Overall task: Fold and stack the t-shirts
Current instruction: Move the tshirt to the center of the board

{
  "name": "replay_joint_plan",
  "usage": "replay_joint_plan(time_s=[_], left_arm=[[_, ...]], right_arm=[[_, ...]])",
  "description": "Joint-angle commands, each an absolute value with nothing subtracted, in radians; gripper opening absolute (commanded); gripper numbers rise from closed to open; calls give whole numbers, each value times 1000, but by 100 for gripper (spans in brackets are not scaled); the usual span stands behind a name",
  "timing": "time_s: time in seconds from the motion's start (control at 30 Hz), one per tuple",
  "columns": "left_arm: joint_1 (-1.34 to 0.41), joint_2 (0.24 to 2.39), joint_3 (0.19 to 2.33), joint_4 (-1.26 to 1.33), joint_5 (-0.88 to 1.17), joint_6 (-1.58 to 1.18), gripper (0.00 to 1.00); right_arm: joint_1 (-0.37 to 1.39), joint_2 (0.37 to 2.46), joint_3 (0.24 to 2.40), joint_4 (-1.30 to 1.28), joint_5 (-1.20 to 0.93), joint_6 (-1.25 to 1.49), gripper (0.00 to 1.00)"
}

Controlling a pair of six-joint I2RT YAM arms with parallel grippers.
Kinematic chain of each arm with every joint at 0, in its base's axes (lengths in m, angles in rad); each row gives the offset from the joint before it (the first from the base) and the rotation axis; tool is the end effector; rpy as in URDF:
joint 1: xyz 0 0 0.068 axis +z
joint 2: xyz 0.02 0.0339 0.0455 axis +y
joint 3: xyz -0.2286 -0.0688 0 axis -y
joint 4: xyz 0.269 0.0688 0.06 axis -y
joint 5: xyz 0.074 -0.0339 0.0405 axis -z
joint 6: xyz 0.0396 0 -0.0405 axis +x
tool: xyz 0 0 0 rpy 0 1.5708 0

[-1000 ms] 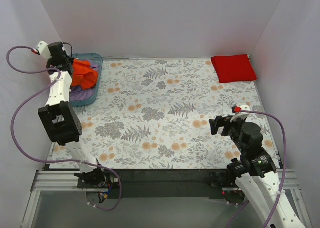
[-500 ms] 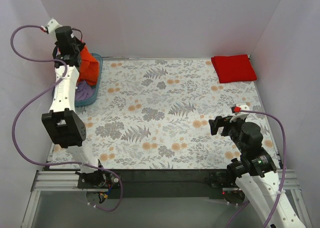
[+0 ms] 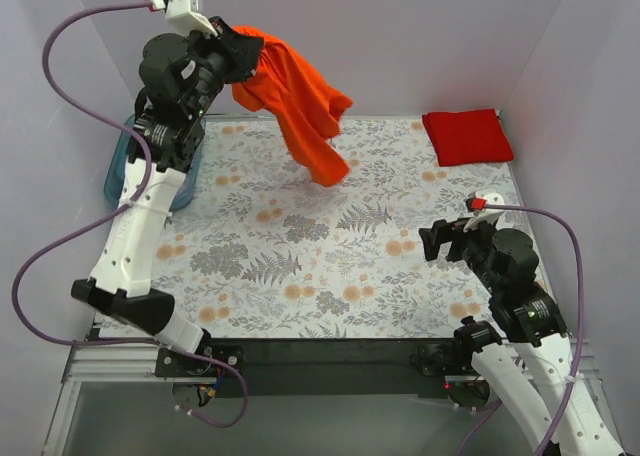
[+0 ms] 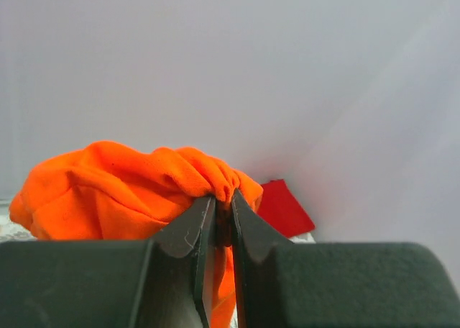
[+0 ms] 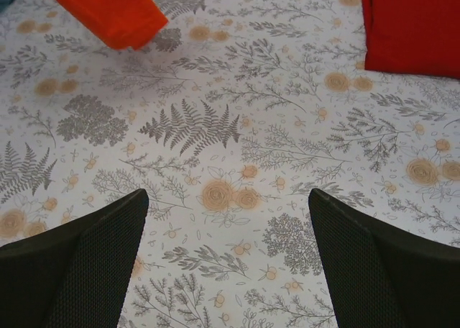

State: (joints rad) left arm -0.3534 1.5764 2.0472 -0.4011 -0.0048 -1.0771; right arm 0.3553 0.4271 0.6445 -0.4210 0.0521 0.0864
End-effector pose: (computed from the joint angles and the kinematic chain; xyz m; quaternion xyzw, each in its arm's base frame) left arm 0.3257 -0.1200 0.5255 -0.2431 0.6373 -0.4784 0.5532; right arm 0.1628 0.0582 0.3018 -0.0876 0.7703 0.1186 0.6205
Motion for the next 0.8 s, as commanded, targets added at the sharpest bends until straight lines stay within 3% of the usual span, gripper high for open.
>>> replay_joint_plan(time_s=[0.0,0.07,0.23,0.27,0.43,0.77], left_arm=[[-362,1418,1959,-370,117,-1040,0],[-360,1364,1780,-367,20,-1013,0],[-360,1198,1291,-351,-363,-985,57],[-360,1190,1249,-368,-395,-1000,62],[-362,1160,1051,-466,-387,-1127,69],[-360,1258,867,-439,-242,-1181,70]], right_arm=[[357,449,725,-448,32,57,98],[356,463,733,-457,12,57,99],[357,558,756,-500,-55,64,98],[356,574,759,-503,-60,66,98],[357,737,778,-526,-113,110,98],[357,1002,715,-482,-158,232,88]])
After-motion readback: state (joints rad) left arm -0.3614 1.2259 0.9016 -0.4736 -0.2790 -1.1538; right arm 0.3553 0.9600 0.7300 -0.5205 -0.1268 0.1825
